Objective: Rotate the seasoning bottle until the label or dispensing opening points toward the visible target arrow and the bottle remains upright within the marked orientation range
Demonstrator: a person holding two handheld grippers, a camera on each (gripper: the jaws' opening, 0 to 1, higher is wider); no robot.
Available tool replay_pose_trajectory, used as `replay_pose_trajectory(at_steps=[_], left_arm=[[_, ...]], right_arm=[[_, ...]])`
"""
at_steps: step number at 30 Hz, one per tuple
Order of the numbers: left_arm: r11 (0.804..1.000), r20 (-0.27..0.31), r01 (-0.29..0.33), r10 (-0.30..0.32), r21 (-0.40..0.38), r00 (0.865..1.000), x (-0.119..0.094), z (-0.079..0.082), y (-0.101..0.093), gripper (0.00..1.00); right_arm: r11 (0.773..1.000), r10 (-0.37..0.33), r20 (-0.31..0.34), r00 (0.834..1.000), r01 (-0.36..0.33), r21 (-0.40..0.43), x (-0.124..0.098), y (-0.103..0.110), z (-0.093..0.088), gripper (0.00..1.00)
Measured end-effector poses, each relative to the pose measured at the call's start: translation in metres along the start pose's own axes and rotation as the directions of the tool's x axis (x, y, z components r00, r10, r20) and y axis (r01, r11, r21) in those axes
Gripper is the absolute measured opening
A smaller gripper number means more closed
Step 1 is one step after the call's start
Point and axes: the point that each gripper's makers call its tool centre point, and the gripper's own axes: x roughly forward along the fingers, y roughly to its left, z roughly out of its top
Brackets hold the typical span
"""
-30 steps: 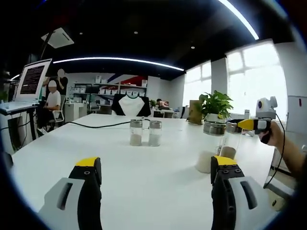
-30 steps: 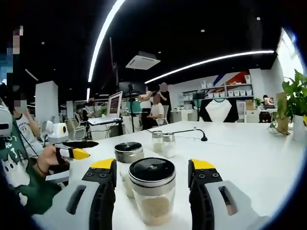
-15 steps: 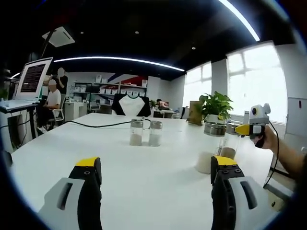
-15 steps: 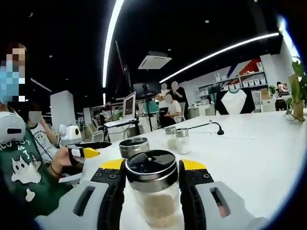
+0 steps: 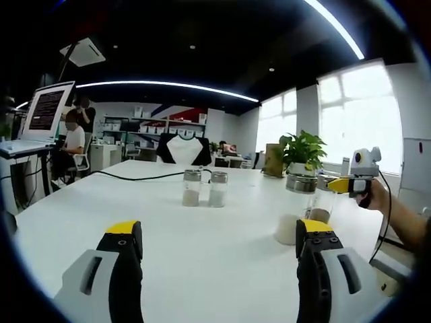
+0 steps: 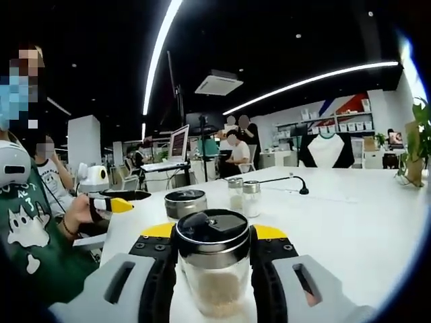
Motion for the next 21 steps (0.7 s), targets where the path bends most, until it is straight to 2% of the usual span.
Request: replay_pose_trajectory(at_steps=[6,10,21], left_arm=[[1.0,-0.001,-0.001,0.001,-0.006,1.0,0.0,-0.001,0.001,1.0],[1.0,0.002,-0.002,0.002,-0.005,1.0,-0.001,0.0,0.001,1.0],[1.0,-0.003,-0.003,0.002,-0.009,1.0,-0.001,-0.002,0.002,0.99]], right_arm=[[0.999,-0.036,-0.002,0.999,0.036,-0.007,0.0,0.008,-0.001,0.4],[0.998,-0.065,-0.011,0.998,0.065,-0.012,-0.003,-0.005,-0.001,0.4],[0.99,-0.141,-0.004,0.99,0.14,-0.028,-0.002,-0.009,-0.002,0.4]])
